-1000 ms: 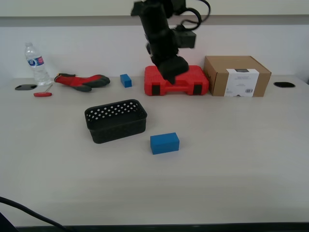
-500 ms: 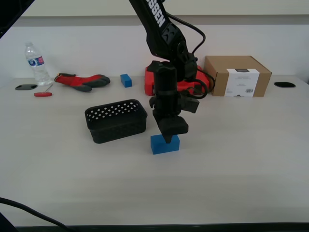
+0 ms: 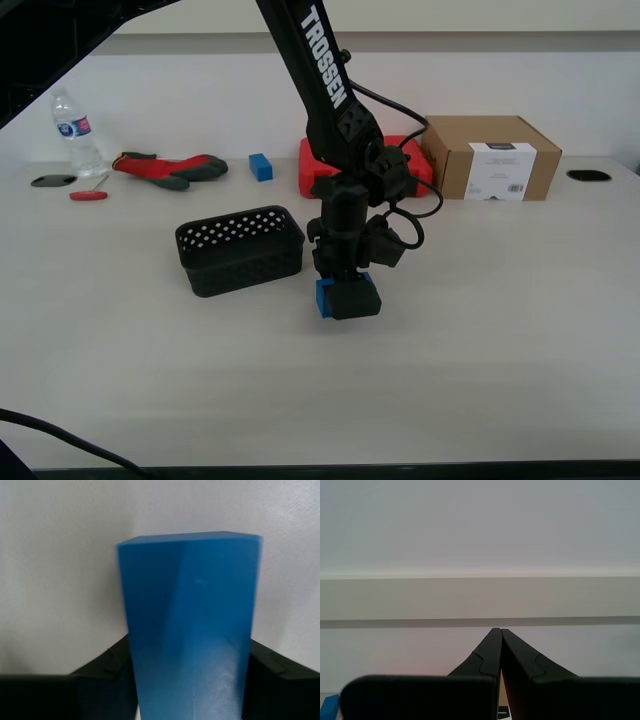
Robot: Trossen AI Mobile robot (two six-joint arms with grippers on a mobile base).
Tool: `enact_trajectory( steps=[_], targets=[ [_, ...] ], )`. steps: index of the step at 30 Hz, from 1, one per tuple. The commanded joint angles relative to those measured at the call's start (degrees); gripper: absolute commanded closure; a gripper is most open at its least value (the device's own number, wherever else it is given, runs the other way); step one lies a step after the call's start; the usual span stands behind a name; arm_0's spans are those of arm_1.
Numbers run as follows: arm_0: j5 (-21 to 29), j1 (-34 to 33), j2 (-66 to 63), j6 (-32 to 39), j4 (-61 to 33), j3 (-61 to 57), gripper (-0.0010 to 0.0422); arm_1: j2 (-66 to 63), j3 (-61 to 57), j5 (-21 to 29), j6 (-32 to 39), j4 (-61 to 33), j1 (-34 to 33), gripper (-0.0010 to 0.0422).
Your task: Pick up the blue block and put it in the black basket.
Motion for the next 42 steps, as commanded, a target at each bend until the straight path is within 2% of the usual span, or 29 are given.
enact_trajectory(
  steps=[1, 2, 7, 11, 15, 18, 23, 30, 32, 35, 38, 40, 42],
  targets=[
    [0.0, 0.0, 0.0, 0.0, 0.2, 0.1, 0.0413, -5.0, 0.2, -0.2, 2.4, -4.4, 0.3, 0.0403],
    [0.0, 0.0, 0.0, 0.0, 0.2, 0.1, 0.0413, -8.2, 0.2, -0.2, 2.4, -5.1, 0.5, 0.0417],
    [0.0, 0.0, 0.0, 0.0, 0.0, 0.1, 0.0413, -25.7, -0.5, -2.3, 3.7, -5.9, 2.6, 0.0415],
    [0.0, 0.0, 0.0, 0.0, -0.3, 0.1, 0.0413, -32.2, -0.5, -6.3, 5.0, -5.6, 9.4, 0.0414],
    [0.0, 0.0, 0.0, 0.0, -0.2, 0.1, 0.0413, -30.1, -3.7, -5.7, 2.0, -3.8, 19.7, 0.0414],
    [0.0, 0.0, 0.0, 0.0, -0.5, 0.1, 0.0413, -26.2, -7.5, 0.6, -0.4, -1.5, 25.2, 0.0414],
    [0.0, 0.0, 0.0, 0.0, -0.9, 0.1, 0.0413, -19.8, -11.2, 0.9, 0.5, 4.0, 25.1, 0.0413],
    [0.0, 0.0, 0.0, 0.0, -1.4, 0.1, 0.0413, -17.2, -11.2, 2.2, 1.4, 1.7, 25.0, 0.0407],
    [0.0, 0.0, 0.0, 0.0, -1.4, 0.1, 0.0413, -17.2, -10.8, 2.2, 1.6, 0.4, 25.0, 0.0379],
    [0.0, 0.0, 0.0, 0.0, -1.4, 0.1, 0.0413, -17.2, -10.8, 2.1, 1.3, 0.3, 25.0, 0.0312],
    [0.0, 0.0, 0.0, 0.0, -1.4, 0.1, 0.0413, -17.2, -10.8, 2.0, 1.1, 0.0, 25.0, 0.0203],
    [0.0, 0.0, 0.0, 0.0, -1.4, 0.1, 0.0413, -17.2, -10.8, 1.7, 0.6, 0.3, 25.0, 0.011],
    [0.0, 0.0, 0.0, 0.0, -1.4, 0.1, 0.0413, -17.2, -10.8, 1.7, 0.6, 0.5, 24.9, 0.0081]
  ],
)
